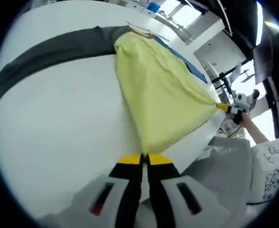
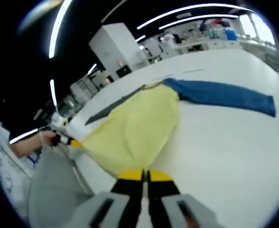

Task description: Fold the garment on the visible template until the final outline fits inside the template.

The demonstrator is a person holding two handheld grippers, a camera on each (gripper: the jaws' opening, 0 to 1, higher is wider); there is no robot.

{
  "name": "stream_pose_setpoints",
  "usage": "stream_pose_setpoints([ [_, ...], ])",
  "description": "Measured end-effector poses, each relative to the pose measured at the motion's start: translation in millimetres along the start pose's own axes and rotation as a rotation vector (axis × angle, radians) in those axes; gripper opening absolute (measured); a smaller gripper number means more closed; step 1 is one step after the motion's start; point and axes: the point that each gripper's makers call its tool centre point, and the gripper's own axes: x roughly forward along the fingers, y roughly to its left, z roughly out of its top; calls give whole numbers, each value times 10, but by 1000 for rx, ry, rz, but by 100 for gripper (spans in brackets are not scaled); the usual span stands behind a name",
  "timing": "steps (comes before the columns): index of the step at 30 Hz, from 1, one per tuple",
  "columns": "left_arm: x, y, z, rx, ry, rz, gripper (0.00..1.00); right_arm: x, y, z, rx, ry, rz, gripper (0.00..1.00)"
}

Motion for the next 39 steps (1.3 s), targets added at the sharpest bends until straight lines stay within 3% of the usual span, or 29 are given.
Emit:
stream_pose_setpoints([
  [8,63,38,-109,-15,38,19,0,48,-53,-269,39,70,-12,0],
  [16,44,-25,-152,-64,37,16,0,58,-97,-397,69,102,-20,0],
  [23,16,-110,-174,-102,28,15,0,33,-90,-390,74,108,-23,0],
  [25,-15,-237,-89,-134,-15,-28,0,25,-90,-363,70,102,-29,0],
  [29,-55,-168,-70,-112,-6,2,0,0,-83,-303,90,83,-25,0],
  [35,-82,-133,-6,-127,-34,3,0,-17,-45,-260,104,70,-18,0],
  [39,-72,-107,-44,-138,-14,-6,0,-36,-43,-270,103,69,-7,0],
])
